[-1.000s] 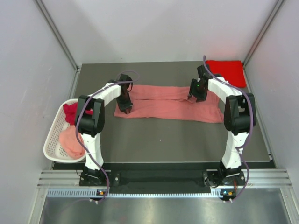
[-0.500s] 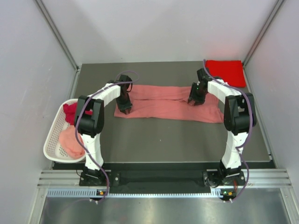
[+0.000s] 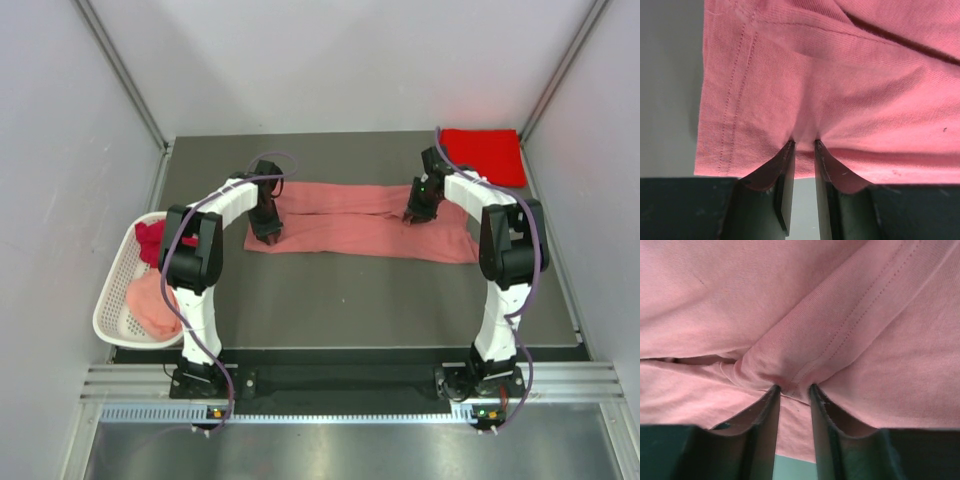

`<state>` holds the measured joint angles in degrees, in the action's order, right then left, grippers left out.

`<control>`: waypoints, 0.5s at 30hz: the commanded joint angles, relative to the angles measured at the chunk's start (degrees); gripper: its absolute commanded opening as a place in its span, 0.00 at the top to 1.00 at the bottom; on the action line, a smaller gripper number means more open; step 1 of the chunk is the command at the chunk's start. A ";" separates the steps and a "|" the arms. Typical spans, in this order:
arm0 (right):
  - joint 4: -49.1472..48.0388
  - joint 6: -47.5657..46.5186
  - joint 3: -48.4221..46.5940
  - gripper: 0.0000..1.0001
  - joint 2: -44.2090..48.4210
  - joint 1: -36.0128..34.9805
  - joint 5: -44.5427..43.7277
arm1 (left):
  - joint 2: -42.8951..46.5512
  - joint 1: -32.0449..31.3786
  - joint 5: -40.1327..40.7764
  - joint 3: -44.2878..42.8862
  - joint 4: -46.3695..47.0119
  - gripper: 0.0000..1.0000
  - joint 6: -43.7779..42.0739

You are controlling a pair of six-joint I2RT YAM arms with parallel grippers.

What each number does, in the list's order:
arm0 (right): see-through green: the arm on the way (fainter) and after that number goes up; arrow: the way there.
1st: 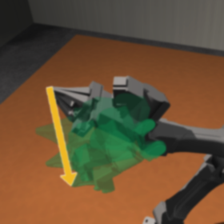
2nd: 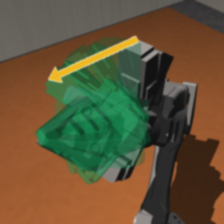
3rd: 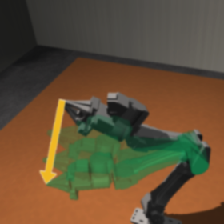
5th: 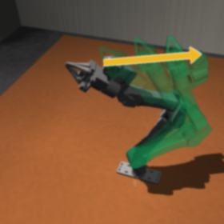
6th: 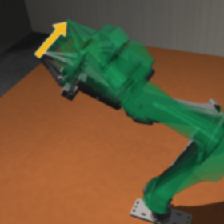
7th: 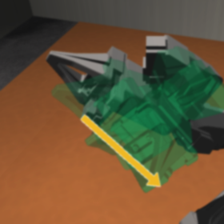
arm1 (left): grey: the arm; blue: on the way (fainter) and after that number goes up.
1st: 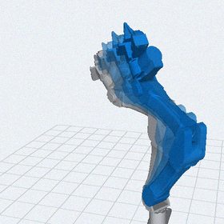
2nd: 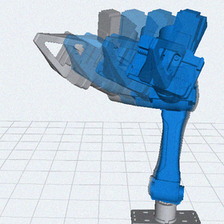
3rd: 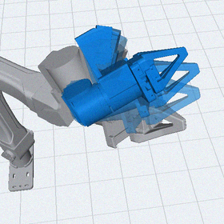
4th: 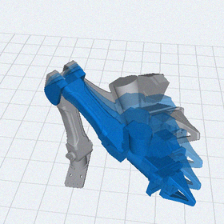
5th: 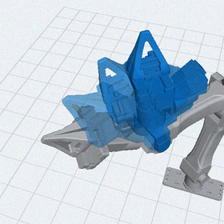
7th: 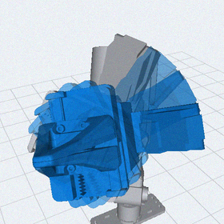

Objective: Fold and stack the t-shirts
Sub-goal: Fold the tshirt

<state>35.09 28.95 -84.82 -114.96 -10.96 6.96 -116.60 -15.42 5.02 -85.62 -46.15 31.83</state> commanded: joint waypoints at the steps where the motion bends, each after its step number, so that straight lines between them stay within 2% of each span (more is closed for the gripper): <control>1: -2.40 0.76 -2.72 0.74 0.09 0.59 0.95 | 1.20 0.57 3.16 0.20 -2.98 0.73 -0.46; 2: -2.40 0.67 -3.51 0.77 0.00 0.68 1.04 | 1.20 0.57 3.16 0.11 -2.89 0.73 -0.54; 6: -2.92 0.23 -5.88 1.00 -0.70 0.50 2.09 | 1.02 0.57 2.98 -0.07 -2.98 0.73 -0.46; 13: -9.59 -1.09 -12.38 1.00 -5.01 -1.34 6.04 | 0.93 0.57 2.89 -0.07 -2.98 0.73 -0.55; 15: -14.25 0.05 -15.11 0.95 -7.29 -2.04 9.20 | 1.02 0.57 2.72 0.02 -2.89 0.73 -0.37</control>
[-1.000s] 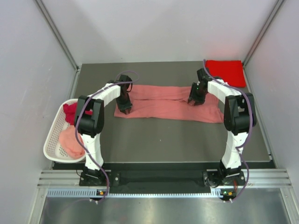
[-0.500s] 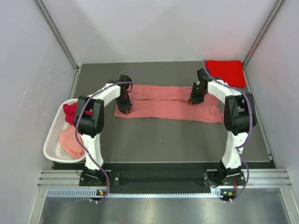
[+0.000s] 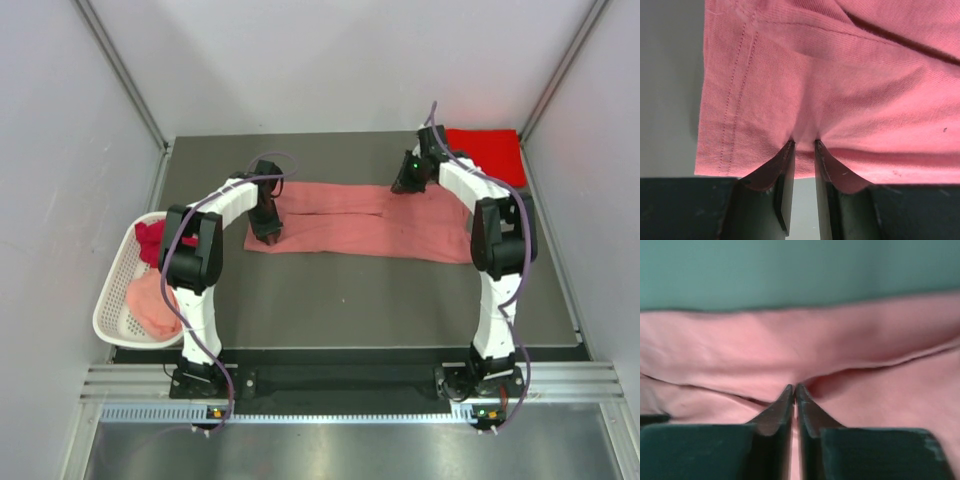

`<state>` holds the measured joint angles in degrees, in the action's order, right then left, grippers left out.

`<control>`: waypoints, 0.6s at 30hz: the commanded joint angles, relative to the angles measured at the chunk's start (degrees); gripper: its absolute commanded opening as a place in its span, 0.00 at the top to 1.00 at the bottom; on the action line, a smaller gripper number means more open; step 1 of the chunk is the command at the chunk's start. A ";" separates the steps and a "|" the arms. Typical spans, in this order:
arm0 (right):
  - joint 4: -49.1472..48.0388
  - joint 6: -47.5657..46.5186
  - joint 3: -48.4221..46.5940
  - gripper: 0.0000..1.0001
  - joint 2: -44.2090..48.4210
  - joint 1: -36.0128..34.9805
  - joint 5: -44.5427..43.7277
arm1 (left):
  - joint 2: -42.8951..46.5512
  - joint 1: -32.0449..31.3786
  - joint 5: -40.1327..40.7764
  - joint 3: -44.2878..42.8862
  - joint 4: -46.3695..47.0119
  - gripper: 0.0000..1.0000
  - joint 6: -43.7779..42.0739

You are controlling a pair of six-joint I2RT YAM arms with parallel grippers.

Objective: Fold and stack the t-shirts
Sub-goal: Fold the tshirt

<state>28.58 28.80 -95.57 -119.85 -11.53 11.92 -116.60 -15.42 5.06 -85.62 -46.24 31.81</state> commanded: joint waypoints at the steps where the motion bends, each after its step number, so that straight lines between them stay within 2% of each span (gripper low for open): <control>1: -8.97 0.64 -5.58 0.85 -4.06 -1.57 5.12 | 1.02 0.57 2.41 0.02 -2.80 0.73 -0.35; 3: -12.12 0.56 -9.10 0.76 -5.56 -2.36 6.44 | 1.11 0.57 2.41 -0.16 -2.80 0.73 -0.43; 4: -12.75 0.82 -9.89 0.61 -5.92 -2.44 6.88 | 1.28 0.57 2.41 -0.24 -2.89 0.72 -0.44; 5: -12.84 1.34 -12.07 0.56 -6.79 -2.18 9.15 | 1.46 0.48 2.24 -0.59 -2.89 0.71 -0.87; 8: -7.16 0.91 -15.51 0.44 -5.66 -2.18 8.57 | 3.74 0.22 2.76 -1.12 -2.72 0.66 -1.92; 9: -1.91 0.56 -15.96 0.37 -4.79 -2.18 7.34 | 5.48 0.04 2.85 -1.38 -2.63 0.64 -2.28; 12: 7.34 -2.34 -15.70 0.27 -0.74 -2.36 -0.47 | 8.48 -0.14 2.59 -3.23 -2.89 0.53 -4.47; 13: 13.37 -3.12 -15.35 0.21 1.18 -2.44 -5.02 | 8.93 -0.14 1.80 -3.84 -2.63 0.47 -5.35; 17: 24.14 -2.61 -11.59 0.14 4.18 -2.36 -13.22 | 8.23 -0.14 -3.03 -8.57 0.88 0.37 -12.28; 18: 25.11 -2.08 -10.18 0.13 4.80 -2.27 -14.29 | 6.57 -0.14 -6.61 -9.64 2.02 0.36 -13.52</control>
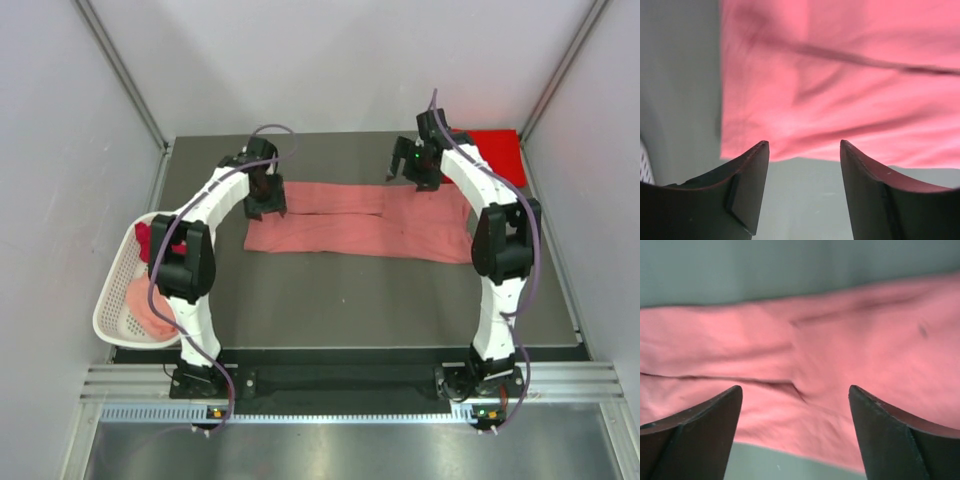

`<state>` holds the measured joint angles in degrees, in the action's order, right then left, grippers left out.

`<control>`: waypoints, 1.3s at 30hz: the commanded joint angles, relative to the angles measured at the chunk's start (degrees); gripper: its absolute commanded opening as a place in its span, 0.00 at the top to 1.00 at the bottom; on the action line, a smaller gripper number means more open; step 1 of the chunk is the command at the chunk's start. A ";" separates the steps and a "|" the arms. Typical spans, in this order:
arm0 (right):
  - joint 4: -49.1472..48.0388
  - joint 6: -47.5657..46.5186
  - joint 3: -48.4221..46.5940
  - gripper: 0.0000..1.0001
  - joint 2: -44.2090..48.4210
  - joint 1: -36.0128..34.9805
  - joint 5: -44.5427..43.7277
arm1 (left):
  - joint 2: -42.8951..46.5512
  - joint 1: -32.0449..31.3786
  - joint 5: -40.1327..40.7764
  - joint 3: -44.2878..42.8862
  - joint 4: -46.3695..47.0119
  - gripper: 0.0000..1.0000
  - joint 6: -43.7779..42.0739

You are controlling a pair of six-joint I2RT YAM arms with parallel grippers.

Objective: Fold and stack the t-shirts
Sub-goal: Fold the tshirt

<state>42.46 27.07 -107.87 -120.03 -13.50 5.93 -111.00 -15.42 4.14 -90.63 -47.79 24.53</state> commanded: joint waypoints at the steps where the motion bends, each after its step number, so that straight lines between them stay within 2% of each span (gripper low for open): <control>1: 11.59 1.22 3.71 0.10 6.63 -0.30 -11.00 | 0.09 -0.14 -6.94 -5.77 3.76 0.36 -7.04; 4: 11.51 6.04 10.04 0.00 9.89 0.31 -14.89 | -4.65 -0.14 -13.95 -10.87 4.81 0.35 -9.85; 5: 10.46 7.20 12.40 0.00 10.51 0.75 -14.29 | -6.32 -0.14 -15.03 -13.84 4.64 0.35 -11.07; 9: 10.36 10.11 13.05 0.00 10.87 1.28 -12.00 | -14.49 0.04 -11.71 -20.28 0.69 0.35 -11.53; 13: 11.59 12.81 11.54 0.00 11.04 1.45 -14.44 | -17.14 0.30 -11.44 -21.43 1.30 0.36 -11.27; 16: 11.25 19.41 13.03 0.00 11.92 1.98 -16.91 | -16.97 0.13 -14.15 -19.51 2.52 0.36 -12.48; 18: 10.20 23.01 14.18 0.00 11.40 2.24 -15.79 | -14.17 -0.31 -15.30 -16.87 6.91 0.36 -13.80; 23: 9.84 26.36 14.01 0.00 9.11 2.33 -17.62 | -8.98 -3.46 -17.85 -10.62 10.79 0.33 -20.74; 27: 9.58 27.86 13.04 0.00 7.18 2.34 -18.33 | -8.79 -8.92 -10.67 -8.60 10.17 0.28 -29.97; 29: 9.75 27.69 11.99 0.00 6.39 2.42 -18.15 | -8.44 -10.58 -11.08 -7.37 12.01 0.28 -32.70; 32: 10.54 27.42 11.37 0.00 6.03 2.34 -17.45 | -8.44 -11.03 -13.89 -9.82 11.15 0.28 -34.73; 39: 11.33 27.15 12.34 0.00 6.91 2.42 -18.42 | -13.10 -11.47 -11.18 -20.45 10.17 0.28 -35.51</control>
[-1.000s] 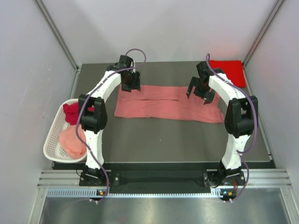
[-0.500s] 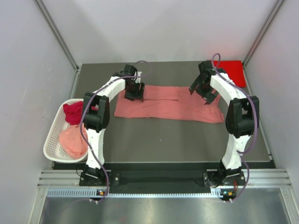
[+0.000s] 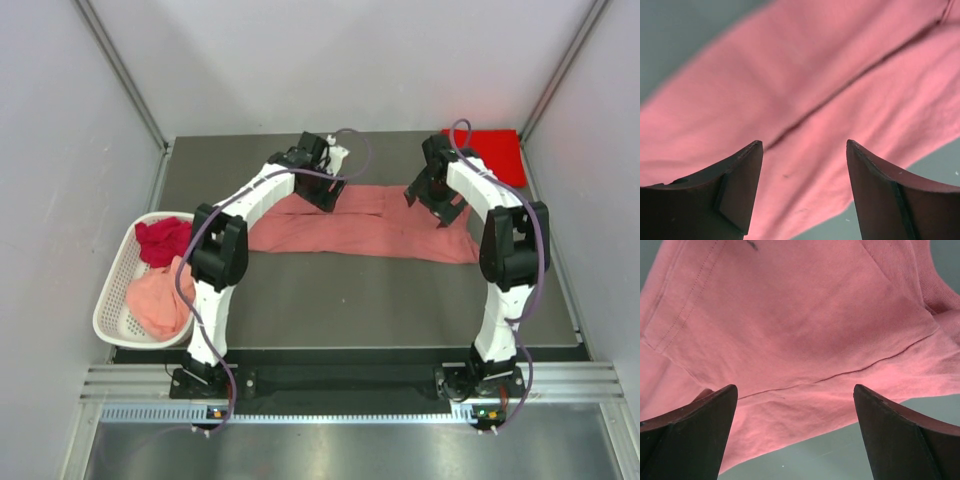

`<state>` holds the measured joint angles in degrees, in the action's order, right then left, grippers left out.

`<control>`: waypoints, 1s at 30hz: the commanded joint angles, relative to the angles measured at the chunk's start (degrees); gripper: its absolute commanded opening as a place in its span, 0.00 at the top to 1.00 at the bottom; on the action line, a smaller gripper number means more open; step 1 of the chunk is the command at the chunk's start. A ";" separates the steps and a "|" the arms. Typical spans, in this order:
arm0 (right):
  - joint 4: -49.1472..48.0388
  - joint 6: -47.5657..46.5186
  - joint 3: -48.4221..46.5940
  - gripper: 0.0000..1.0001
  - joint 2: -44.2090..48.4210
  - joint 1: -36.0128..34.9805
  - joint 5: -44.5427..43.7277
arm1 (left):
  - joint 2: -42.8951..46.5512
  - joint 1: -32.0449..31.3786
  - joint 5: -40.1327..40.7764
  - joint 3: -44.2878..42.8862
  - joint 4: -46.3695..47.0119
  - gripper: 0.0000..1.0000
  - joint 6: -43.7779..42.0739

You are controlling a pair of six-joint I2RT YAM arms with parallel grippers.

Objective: Fold and stack the t-shirts
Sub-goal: Fold the tshirt

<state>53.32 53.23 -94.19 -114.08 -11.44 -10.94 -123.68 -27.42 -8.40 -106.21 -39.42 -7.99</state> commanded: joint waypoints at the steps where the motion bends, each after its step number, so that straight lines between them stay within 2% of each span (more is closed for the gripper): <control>1: 0.21 1.34 -0.47 0.00 1.05 0.28 -1.28 | -1.56 0.26 1.46 -5.40 1.54 0.28 -5.09; 5: -0.06 3.72 0.24 0.00 0.09 0.28 -0.66 | -4.81 0.17 -2.05 -7.25 -1.62 0.29 -9.67; 8: 0.12 6.00 -0.64 0.00 -1.93 0.19 -0.84 | -6.31 0.09 -1.71 -7.34 -3.21 0.30 -10.56; 11: -1.37 4.53 -0.99 0.00 -1.94 -0.33 -0.84 | -5.62 0.00 3.55 -7.60 -4.35 0.31 -6.62; 12: -1.81 3.64 -1.08 0.00 -1.67 -0.68 -1.45 | -4.48 0.00 6.70 -5.26 -3.48 0.30 -4.16; 13: -1.90 2.68 -1.25 0.00 -1.67 -0.69 -1.71 | -0.99 0.00 7.86 -3.32 1.05 0.30 -2.92; 17: -1.38 -2.60 -2.57 0.00 -1.58 -0.95 -2.33 | 6.24 0.00 13.67 2.41 7.68 0.30 2.44; 20: -1.38 -6.64 -3.10 0.00 -0.36 -1.13 -3.30 | 8.80 0.17 16.31 1.28 6.20 0.28 4.47; 23: -1.47 -11.12 -3.28 0.00 1.75 -1.39 -3.47 | 9.94 1.40 16.93 -1.27 0.32 0.28 7.63; 26: -1.99 -14.82 -1.97 0.00 4.21 -2.00 -2.07 | 13.10 2.72 19.81 1.43 -3.55 0.29 15.00; 29: -2.69 -17.63 0.67 0.01 7.72 -3.32 0.13 | 17.32 4.04 19.48 7.50 -6.02 0.32 24.93; 30: -2.87 -18.25 2.07 0.01 8.43 -4.19 0.56 | 18.46 4.30 19.48 11.17 -6.19 0.33 30.61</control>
<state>52.18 39.75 -93.67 -112.22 -13.39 -11.86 -109.12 -24.32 9.06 -100.66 -40.77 9.10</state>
